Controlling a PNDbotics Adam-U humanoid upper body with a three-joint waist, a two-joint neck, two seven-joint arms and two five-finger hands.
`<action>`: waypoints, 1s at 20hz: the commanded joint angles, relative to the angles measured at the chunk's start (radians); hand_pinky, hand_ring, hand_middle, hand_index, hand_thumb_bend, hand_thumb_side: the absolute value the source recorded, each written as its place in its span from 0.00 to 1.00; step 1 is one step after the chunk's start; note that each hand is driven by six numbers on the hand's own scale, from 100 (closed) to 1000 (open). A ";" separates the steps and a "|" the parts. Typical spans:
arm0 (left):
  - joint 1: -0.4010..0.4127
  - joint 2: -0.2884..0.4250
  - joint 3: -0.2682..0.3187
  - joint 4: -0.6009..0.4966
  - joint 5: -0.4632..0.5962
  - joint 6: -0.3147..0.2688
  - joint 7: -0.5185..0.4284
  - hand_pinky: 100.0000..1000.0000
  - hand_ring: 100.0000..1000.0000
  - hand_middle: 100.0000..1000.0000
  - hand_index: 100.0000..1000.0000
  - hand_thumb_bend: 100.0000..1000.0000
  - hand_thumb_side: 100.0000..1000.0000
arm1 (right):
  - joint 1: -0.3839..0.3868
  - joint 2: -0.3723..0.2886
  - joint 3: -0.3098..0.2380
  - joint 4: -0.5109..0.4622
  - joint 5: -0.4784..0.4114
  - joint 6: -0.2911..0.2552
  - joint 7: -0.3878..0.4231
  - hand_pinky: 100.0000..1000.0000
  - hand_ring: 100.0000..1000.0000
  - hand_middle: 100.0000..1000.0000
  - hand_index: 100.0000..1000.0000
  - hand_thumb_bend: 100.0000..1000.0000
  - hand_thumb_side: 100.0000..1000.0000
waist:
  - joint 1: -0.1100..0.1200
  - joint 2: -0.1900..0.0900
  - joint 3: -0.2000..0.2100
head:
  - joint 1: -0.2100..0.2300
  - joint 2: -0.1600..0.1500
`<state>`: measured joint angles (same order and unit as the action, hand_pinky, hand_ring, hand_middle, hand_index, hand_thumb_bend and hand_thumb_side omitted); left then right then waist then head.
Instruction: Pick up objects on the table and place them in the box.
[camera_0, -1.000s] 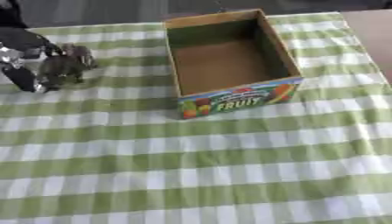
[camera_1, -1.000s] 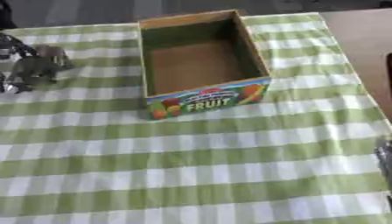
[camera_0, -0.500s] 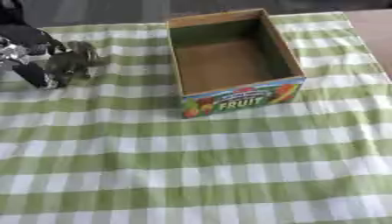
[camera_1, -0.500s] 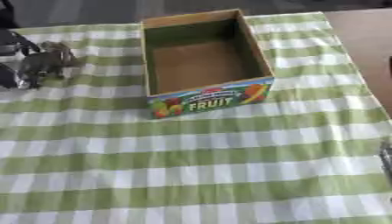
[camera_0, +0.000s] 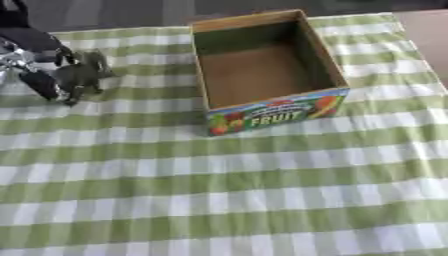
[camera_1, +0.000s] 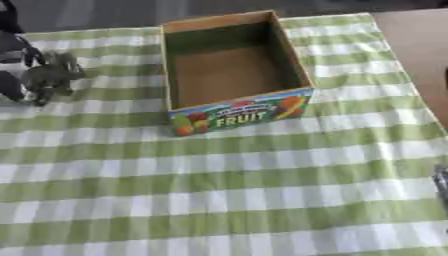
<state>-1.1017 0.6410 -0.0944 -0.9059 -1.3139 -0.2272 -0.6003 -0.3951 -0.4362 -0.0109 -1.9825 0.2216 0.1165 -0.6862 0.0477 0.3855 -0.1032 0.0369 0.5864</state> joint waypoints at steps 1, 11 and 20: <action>-0.018 0.016 0.004 -0.018 -0.006 0.004 0.031 0.82 0.71 0.61 0.78 0.17 0.34 | -0.006 -0.014 -0.003 -0.018 0.007 0.003 -0.002 0.80 0.57 0.64 0.78 0.00 0.62 | -0.001 -0.020 -0.001 | 0.004 -0.011; -0.012 0.012 0.002 -0.012 0.001 0.037 0.130 0.71 0.60 0.57 0.69 0.13 0.31 | -0.007 -0.012 -0.004 -0.018 0.007 0.011 -0.009 0.80 0.57 0.64 0.78 0.00 0.61 | 0.001 -0.018 -0.003 | 0.007 -0.013; -0.010 -0.002 -0.007 0.012 -0.014 0.014 0.041 0.75 0.65 0.64 0.82 0.24 0.35 | -0.009 -0.010 -0.008 -0.018 0.004 0.011 -0.020 0.80 0.57 0.64 0.77 0.00 0.61 | 0.001 -0.016 -0.009 | 0.013 -0.019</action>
<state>-1.1003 0.6329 -0.0946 -0.8926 -1.3224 -0.2090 -0.5457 -0.3951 -0.4353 -0.0112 -1.9825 0.2224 0.1274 -0.7008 0.0513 0.3870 -0.1096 0.0480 0.5783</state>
